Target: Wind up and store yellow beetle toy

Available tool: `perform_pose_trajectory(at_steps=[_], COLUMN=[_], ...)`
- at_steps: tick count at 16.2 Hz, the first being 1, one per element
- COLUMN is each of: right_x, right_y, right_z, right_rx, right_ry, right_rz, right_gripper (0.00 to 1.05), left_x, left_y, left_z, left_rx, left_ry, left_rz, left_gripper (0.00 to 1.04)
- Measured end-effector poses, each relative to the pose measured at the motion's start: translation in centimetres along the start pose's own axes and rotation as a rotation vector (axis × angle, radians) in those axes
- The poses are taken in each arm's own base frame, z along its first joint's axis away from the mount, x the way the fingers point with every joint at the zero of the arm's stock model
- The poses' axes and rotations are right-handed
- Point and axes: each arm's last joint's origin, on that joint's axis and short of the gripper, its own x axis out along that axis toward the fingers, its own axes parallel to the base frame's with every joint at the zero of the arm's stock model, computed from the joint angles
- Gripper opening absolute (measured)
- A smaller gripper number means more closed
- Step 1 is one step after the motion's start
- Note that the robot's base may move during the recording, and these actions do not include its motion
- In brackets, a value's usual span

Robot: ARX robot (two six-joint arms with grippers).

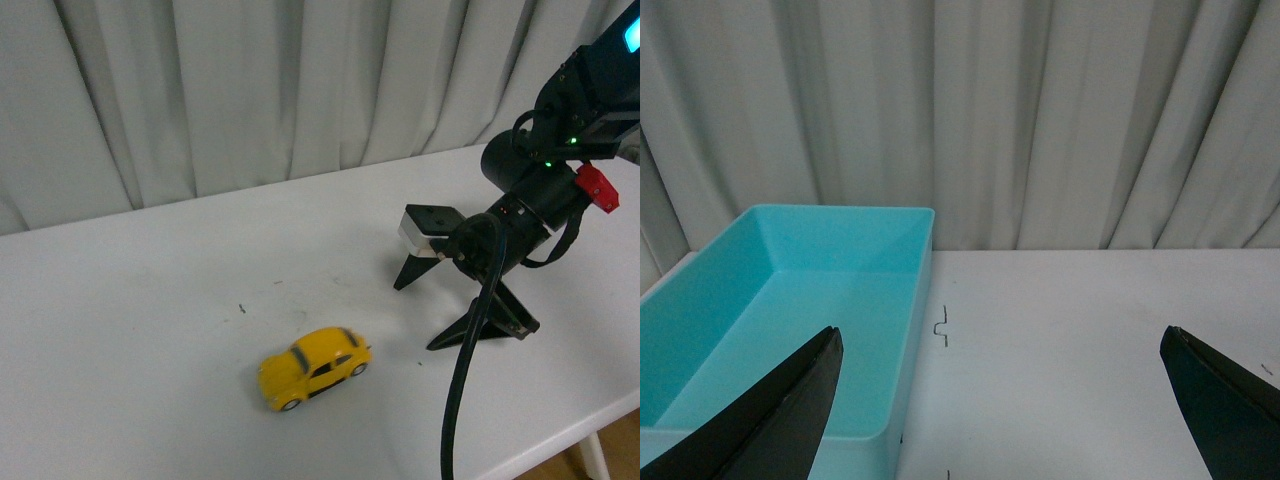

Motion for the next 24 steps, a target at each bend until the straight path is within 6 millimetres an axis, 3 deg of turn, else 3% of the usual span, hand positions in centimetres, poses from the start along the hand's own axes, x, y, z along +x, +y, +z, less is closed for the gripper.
perform_pose_trajectory(at_steps=[13,14,15,17,20,24], right_x=[-1.0,-1.8,-4.2,-7.0,-9.2,-14.1], right_y=[0.0,-0.1,-0.3,-0.4,0.3,2.0], right_z=[0.9,1.7,3.7,6.1,7.8,11.8], right_rx=[0.019,0.003,-0.039,-0.097,-0.136,-0.273], right_ry=[-0.011,-0.037,-0.068,-0.088,-0.115,-0.205], right_rz=[0.048,0.025,-0.031,-0.099,-0.151,-0.302], right_gripper=[0.98,0.98,0.98,0.98,0.98,0.98], left_x=[0.0,0.0,0.0,0.0,0.0,0.0], left_y=[0.0,0.0,0.0,0.0,0.0,0.0], left_z=[0.0,0.0,0.0,0.0,0.0,0.0], left_rx=[0.000,0.000,0.000,0.000,0.000,0.000], left_ry=[0.000,0.000,0.000,0.000,0.000,0.000], left_rz=[0.000,0.000,0.000,0.000,0.000,0.000], left_gripper=[0.98,0.98,0.98,0.98,0.98,0.98])
